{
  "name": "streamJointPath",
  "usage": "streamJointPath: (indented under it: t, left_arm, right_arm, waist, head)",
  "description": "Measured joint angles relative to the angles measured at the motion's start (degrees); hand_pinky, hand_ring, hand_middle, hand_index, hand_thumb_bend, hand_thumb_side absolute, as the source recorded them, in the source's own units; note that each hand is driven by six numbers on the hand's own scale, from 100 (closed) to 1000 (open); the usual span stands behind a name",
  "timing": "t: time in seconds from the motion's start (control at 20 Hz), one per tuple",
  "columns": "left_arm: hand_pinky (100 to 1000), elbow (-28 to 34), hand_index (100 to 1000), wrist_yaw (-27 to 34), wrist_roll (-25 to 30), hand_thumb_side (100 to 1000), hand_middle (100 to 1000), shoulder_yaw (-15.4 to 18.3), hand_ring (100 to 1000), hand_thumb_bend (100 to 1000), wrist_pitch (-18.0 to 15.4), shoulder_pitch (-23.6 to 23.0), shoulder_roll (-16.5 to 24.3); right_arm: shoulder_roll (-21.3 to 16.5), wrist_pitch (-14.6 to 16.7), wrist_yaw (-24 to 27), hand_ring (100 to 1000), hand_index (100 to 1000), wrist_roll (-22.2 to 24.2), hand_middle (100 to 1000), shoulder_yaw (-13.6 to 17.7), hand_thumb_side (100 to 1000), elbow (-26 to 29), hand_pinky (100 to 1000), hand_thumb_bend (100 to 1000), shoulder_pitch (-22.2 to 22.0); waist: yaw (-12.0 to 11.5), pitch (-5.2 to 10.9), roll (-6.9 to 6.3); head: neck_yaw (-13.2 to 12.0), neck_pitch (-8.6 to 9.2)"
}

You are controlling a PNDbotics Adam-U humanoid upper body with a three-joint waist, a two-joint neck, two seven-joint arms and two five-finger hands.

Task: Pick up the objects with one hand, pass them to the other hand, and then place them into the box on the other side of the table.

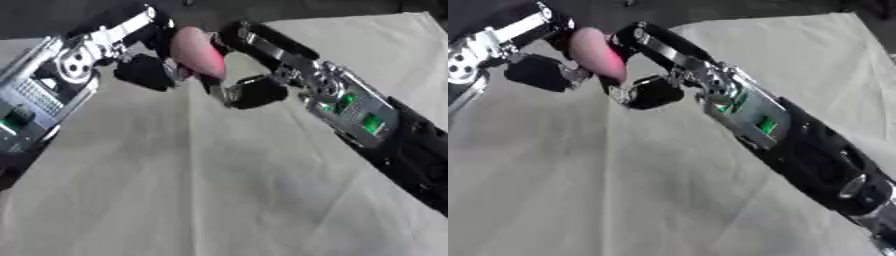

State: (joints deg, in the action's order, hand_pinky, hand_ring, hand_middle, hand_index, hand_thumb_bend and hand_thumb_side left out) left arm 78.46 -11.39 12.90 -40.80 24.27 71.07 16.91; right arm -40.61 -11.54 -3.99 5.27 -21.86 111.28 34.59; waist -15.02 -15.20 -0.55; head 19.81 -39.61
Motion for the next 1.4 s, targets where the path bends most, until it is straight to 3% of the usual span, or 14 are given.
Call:
streamJointPath:
  t: [0.2, 0.4, 0.6, 0.8, 1.4]
  left_arm:
    - [733, -0.30, 341, -0.71, 0.59, 100, 363, 0.00, 524, 102, 0.55, -0.07, 0.21]
    - [728, -0.23, 337, -1.39, 1.69, 100, 348, 0.00, 519, 146, 0.96, -0.08, 0.49]
    - [724, 0.10, 334, -2.22, 2.71, 100, 341, 0.00, 516, 166, 1.49, -0.11, 1.43]
    - [722, 0.16, 332, -2.83, 3.34, 100, 338, 0.08, 514, 177, 1.84, -0.52, 2.45]
    - [717, -0.65, 325, -3.96, 2.03, 100, 331, 1.85, 506, 189, 2.78, -2.17, 4.16]
  right_arm:
    - [0.00, 0.82, -0.85, 719, 766, 0.93, 702, 0.00, 198, -0.23, 828, 189, -0.33]
    - [0.00, 0.45, -1.49, 773, 827, 0.60, 755, 0.04, 363, -0.43, 842, 166, -0.36]
    - [0.00, -0.80, -2.64, 798, 854, -1.00, 782, 0.07, 452, -0.58, 851, 149, -0.44]
    - [-0.01, -1.99, -3.44, 812, 864, -2.89, 799, 0.07, 478, -0.59, 854, 113, -0.86]
    - [-0.01, -4.37, -5.11, 820, 864, -5.96, 808, 0.02, 469, -0.74, 859, 154, -1.79]
  waist:
    - [0.04, 0.00, 0.00]
    - [0.08, 0.00, 0.00]
    - [0.08, 0.00, 0.00]
    - [0.12, 0.00, 0.00]
    - [0.48, 0.00, 0.00]
  head:
    - [-0.01, 0.00]
    - [-0.02, -0.01]
    - [-0.04, -0.01]
    - [-0.28, -0.01]
    - [-0.67, 0.00]
